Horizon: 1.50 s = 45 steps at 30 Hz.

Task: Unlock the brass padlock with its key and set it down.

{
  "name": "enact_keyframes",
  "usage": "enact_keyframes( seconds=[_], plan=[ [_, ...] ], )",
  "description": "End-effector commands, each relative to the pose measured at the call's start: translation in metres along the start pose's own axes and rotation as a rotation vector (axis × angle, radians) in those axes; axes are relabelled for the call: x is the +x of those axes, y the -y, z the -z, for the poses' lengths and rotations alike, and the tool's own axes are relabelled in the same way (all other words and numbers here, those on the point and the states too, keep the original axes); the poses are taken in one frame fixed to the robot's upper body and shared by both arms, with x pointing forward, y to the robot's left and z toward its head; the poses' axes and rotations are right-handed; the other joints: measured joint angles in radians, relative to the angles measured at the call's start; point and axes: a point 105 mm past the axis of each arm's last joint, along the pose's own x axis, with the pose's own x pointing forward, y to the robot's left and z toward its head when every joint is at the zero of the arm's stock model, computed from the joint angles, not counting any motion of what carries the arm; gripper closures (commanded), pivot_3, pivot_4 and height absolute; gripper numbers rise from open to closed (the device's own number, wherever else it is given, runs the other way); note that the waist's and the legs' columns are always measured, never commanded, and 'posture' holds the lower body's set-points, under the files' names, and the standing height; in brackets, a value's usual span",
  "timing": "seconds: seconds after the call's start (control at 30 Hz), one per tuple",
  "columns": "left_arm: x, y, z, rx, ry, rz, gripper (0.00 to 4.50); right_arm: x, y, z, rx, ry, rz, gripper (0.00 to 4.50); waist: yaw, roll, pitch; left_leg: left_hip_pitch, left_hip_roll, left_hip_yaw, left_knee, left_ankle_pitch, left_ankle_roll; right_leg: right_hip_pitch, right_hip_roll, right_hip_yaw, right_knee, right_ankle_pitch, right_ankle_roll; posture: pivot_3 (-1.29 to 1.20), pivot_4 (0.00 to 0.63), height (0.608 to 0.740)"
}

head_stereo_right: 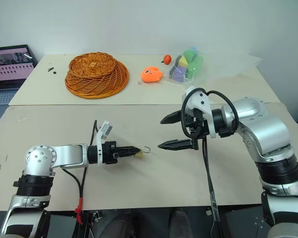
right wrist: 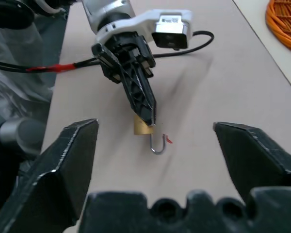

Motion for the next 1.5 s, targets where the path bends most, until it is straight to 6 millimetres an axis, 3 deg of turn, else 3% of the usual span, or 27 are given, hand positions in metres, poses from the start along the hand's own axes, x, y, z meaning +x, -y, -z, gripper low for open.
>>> enact_keyframes(
  seconds=[0.03, 0.43, 0.47, 0.5, 0.77, 0.83, 1.03, 1.13, 1.23, 1.33, 1.5],
  plan=[
    [0.006, -0.009, -0.003, -0.042, 0.023, -0.016, 4.44, -0.007, -0.008, -0.016, -0.029, 0.024, -0.021, 0.05, 0.0, 0.0, 0.0, 0.0, 0.0, 0.0, 0.0, 0.0, 0.0, 0.0, 0.0, 0.0, 0.0, 0.0, 0.0, 0.0, 0.15, 0.739],
    [0.018, -0.029, 0.002, -0.098, 0.033, -0.095, 4.44, -0.008, -0.012, -0.015, -0.083, -0.022, -0.008, 0.05, 0.0, 0.0, -0.001, 0.001, 0.0, 0.0, 0.001, 0.0, 0.0, 0.001, 0.0, 0.0, 0.0, 0.0, 0.0, 0.0, 0.15, 0.739],
    [0.017, -0.029, 0.003, -0.096, 0.031, -0.097, 3.53, -0.008, -0.012, -0.015, -0.085, -0.021, -0.007, 0.0, 0.0, 0.0, -0.001, 0.002, 0.0, 0.0, 0.001, 0.0, 0.0, 0.001, 0.0, 0.0, 0.0, 0.0, 0.0, 0.0, 0.15, 0.739],
    [0.016, -0.029, 0.003, -0.094, 0.03, -0.098, 3.46, -0.008, -0.012, -0.015, -0.087, -0.021, -0.006, 0.0, -0.001, 0.0, -0.001, 0.002, 0.0, 0.0, 0.001, 0.0, 0.0, 0.002, 0.0, 0.0, 0.0, 0.0, 0.0, 0.0, 0.15, 0.739],
    [-0.018, -0.031, -0.012, -0.028, 0.043, -0.158, 0.55, -0.007, -0.008, -0.014, -0.09, -0.015, -0.002, 0.0, -0.006, 0.0, -0.001, 0.003, 0.0, 0.0, 0.0, 0.0, 0.0, 0.001, 0.0, 0.001, 0.0, 0.0, 0.0, 0.0, 0.15, 0.739],
    [-0.03, -0.032, -0.018, -0.011, 0.061, -0.188, 0.09, -0.007, -0.007, -0.012, -0.089, -0.015, -0.002, 0.0, -0.006, 0.0, -0.001, 0.003, 0.0, 0.0, 0.0, 0.0, 0.0, 0.002, 0.0, 0.001, 0.0, 0.0, 0.0, 0.0, 0.15, 0.739],
    [-0.056, -0.03, -0.027, 0.098, 0.067, -0.27, 0.09, -0.005, -0.004, -0.011, -0.094, -0.011, -0.005, 0.0, -0.003, 0.0, -0.001, 0.003, 0.0, 0.0, 0.0, 0.0, 0.0, 0.002, 0.0, 0.001, 0.0, 0.0, 0.0, 0.0, 0.15, 0.739],
    [-0.066, -0.014, -0.031, 0.36, 0.032, -0.296, 0.09, -0.006, -0.001, -0.011, -0.094, -0.012, -0.004, 0.0, -0.006, -0.001, -0.001, 0.001, 0.0, 0.0, 0.0, 0.0, 0.0, 0.0, 0.0, 0.0, 0.001, 0.0, 0.0, 0.0, 0.15, 0.739],
    [-0.075, 0.024, -0.017, 0.701, -0.058, -0.103, 0.09, -0.009, 0.001, -0.006, -0.051, -0.042, -0.003, 0.0, -0.005, -0.001, -0.001, -0.002, 0.0, 0.001, -0.001, 0.0, 0.0, -0.003, 0.0, 0.0, 0.0, 0.0, 0.0, 0.0, 0.15, 0.739],
    [-0.088, 0.022, -0.019, 0.936, -0.124, -0.134, 0.09, -0.015, -0.004, 0.003, -0.019, -0.09, -0.031, 0.0, 0.005, 0.0, 0.0, -0.004, 0.0, 0.001, -0.002, 0.0, 0.0, -0.004, 0.0, -0.001, -0.002, 0.0, 0.0, 0.0, 0.15, 0.739],
    [-0.094, 0.017, -0.034, 1.172, -0.124, -0.206, 0.09, -0.022, 0.005, 0.007, -0.017, -0.092, 0.035, 0.0, 0.011, -0.001, 0.0, -0.004, 0.001, 0.002, -0.001, -0.001, 0.002, -0.002, 0.0, -0.002, -0.002, 0.0, -0.001, 0.0, 0.15, 0.739]
  ],
)
